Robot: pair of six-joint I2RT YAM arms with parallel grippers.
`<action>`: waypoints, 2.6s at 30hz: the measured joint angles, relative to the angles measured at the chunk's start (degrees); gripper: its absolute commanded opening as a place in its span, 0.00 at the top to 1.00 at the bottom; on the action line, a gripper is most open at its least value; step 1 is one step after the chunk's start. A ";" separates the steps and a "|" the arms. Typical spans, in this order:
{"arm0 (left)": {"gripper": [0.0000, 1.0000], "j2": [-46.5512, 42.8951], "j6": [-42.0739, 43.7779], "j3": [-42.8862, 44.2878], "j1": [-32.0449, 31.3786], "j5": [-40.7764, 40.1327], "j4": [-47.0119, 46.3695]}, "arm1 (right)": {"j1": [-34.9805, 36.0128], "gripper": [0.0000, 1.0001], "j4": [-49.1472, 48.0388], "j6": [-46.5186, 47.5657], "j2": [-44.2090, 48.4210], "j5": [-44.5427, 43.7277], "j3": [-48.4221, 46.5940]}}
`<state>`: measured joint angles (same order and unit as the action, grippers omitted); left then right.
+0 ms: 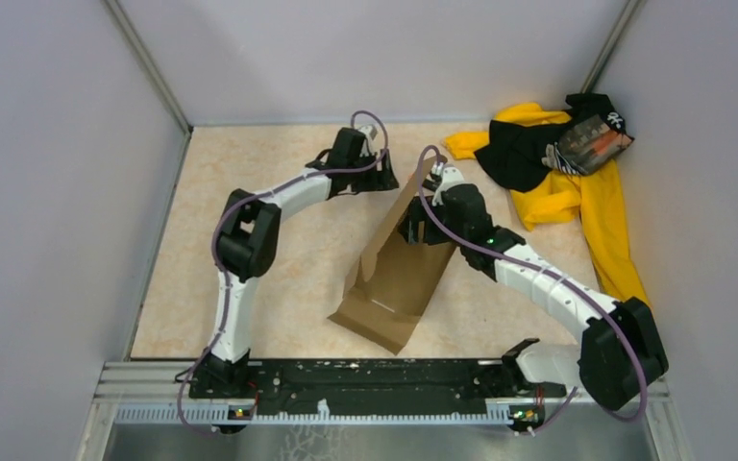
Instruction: Fold the paper box
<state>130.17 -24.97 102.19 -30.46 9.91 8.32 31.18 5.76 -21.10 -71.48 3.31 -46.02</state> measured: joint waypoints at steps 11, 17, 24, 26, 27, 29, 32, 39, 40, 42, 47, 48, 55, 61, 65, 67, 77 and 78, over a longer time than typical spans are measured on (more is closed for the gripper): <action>0.01 -36.15 0.17 -29.18 9.29 -8.15 -0.37 | -0.13 0.29 0.83 -0.13 3.39 3.98 0.28; 0.01 -55.32 1.07 -37.22 4.74 -10.80 -0.11 | -0.13 0.29 0.72 -0.15 2.56 4.92 0.13; 0.01 -71.73 2.62 -46.07 -0.85 -12.33 3.39 | -0.13 0.29 1.09 -0.61 0.09 6.01 -2.10; 0.01 -74.44 3.34 -47.41 -3.08 -12.09 3.80 | -0.13 0.29 0.96 -0.83 -0.31 6.29 -3.21; 0.01 -75.60 3.87 -48.02 -4.57 -11.93 3.87 | -0.13 0.29 0.90 -1.01 -0.55 6.47 -3.69; 0.01 -77.31 4.85 -48.83 -7.93 -11.82 4.22 | -0.13 0.29 0.70 -1.25 -1.14 6.86 -4.70; 0.01 -79.28 5.95 -50.05 -13.81 -12.57 5.05 | -0.13 0.29 0.63 -1.55 -2.32 7.28 -5.99; 0.01 -86.38 7.04 -53.53 -24.83 -17.77 8.52 | -0.13 0.29 0.70 -1.73 -3.32 7.37 -6.62; 0.01 -87.12 7.08 -53.53 -25.81 -18.43 8.63 | -0.13 0.29 0.70 -1.75 -3.32 7.39 -6.62; 0.01 -88.15 7.10 -53.53 -27.61 -19.47 8.83 | -0.13 0.29 0.68 -1.99 -3.37 7.41 -6.62; 0.01 -87.97 6.82 -53.59 -32.33 -22.84 11.39 | -0.13 0.28 0.74 -2.10 -3.69 7.39 -6.62; 0.01 -87.52 6.62 -53.68 -33.40 -23.67 11.87 | -0.13 0.29 0.76 -2.10 -3.72 7.39 -6.62; 0.01 -84.52 3.02 -56.83 -42.47 -33.77 16.02 | -0.13 0.28 0.70 -2.08 -4.02 7.43 -6.62; 0.01 -81.35 0.22 -58.21 -44.41 -42.25 17.46 | -0.13 0.28 0.70 -2.10 -4.07 7.63 -6.62; 0.01 -76.54 -1.75 -58.73 -46.23 -47.10 17.53 | -0.13 0.28 0.68 -2.08 -4.07 7.91 -6.62; 0.01 -74.62 -2.62 -58.82 -46.66 -49.40 17.46 | -0.15 0.28 0.66 -2.10 -4.07 8.04 -6.62; 0.44 -71.17 -5.01 -58.86 -46.93 -59.08 14.99 | -0.17 0.28 0.68 -1.92 -4.13 8.57 -6.69; 0.47 -71.10 -4.96 -58.86 -46.95 -59.69 14.58 | -0.17 0.28 0.72 -1.90 -4.17 8.59 -6.78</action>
<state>59.07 -29.93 43.33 -77.41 -49.78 22.90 31.00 6.48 -23.00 -75.66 11.90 -52.80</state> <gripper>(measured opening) 0.604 0.714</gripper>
